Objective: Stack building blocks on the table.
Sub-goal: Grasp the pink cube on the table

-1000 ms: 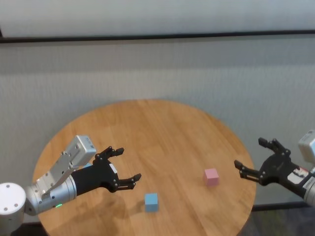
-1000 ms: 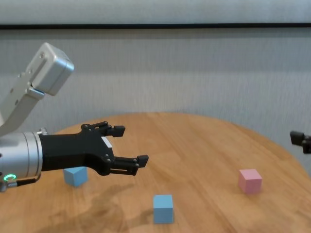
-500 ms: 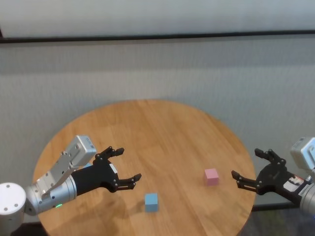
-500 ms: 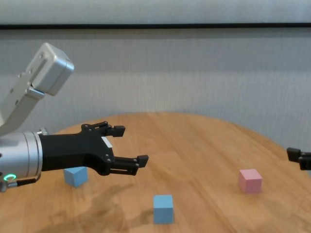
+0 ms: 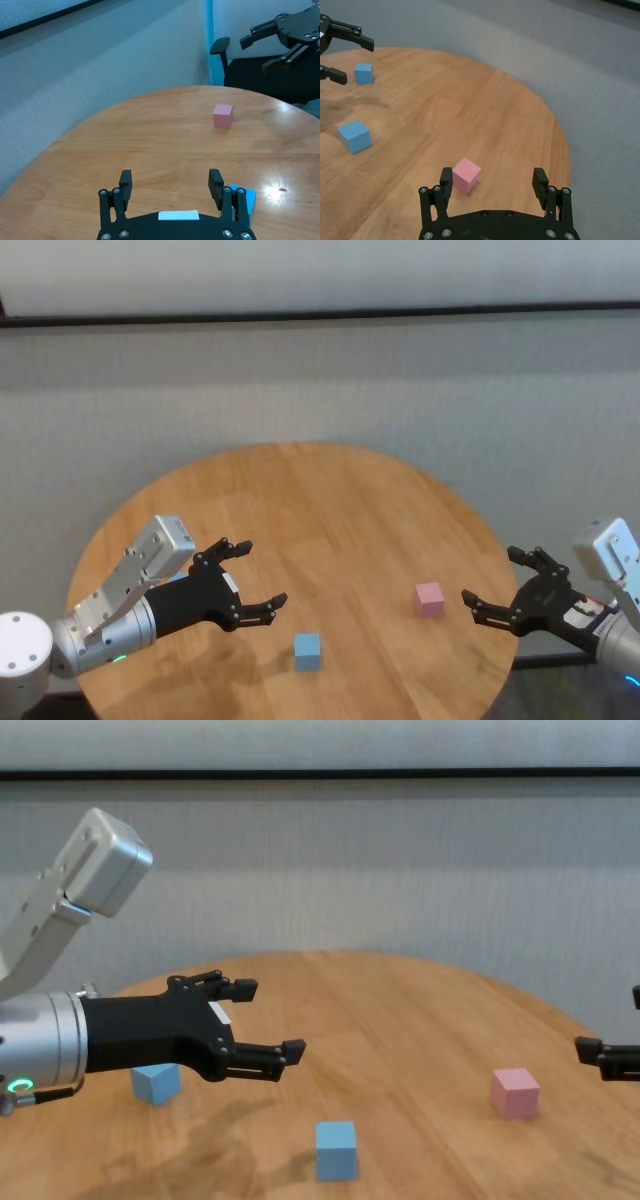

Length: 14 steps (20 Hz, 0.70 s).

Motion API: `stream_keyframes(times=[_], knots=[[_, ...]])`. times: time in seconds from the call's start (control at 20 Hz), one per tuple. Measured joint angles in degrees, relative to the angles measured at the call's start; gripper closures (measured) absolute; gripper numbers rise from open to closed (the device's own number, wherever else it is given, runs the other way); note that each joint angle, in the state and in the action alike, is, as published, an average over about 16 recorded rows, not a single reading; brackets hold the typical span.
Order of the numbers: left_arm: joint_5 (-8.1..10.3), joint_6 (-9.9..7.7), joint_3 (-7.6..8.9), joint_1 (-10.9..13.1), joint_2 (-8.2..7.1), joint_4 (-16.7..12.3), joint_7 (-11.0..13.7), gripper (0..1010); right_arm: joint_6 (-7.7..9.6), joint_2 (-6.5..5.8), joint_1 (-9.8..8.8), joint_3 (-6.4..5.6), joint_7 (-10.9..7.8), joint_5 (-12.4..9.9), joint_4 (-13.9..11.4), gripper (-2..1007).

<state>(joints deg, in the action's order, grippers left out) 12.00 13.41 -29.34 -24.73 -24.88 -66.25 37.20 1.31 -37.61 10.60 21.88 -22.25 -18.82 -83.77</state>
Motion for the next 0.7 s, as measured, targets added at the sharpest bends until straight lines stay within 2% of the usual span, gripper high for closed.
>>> stream_keyframes(times=[0.4, 0.7], knots=[[0.00, 0.00, 0.00, 0.0, 0.00, 0.0, 0.0, 8, 0.95, 2.16, 2.37, 0.90, -2.04, 1.1, 2.7, 0], [0.00, 0.00, 0.00, 0.0, 0.00, 0.0, 0.0, 8, 1.88, 3.31, 3.23, 1.30, -2.99, 2.0, 3.7, 0]])
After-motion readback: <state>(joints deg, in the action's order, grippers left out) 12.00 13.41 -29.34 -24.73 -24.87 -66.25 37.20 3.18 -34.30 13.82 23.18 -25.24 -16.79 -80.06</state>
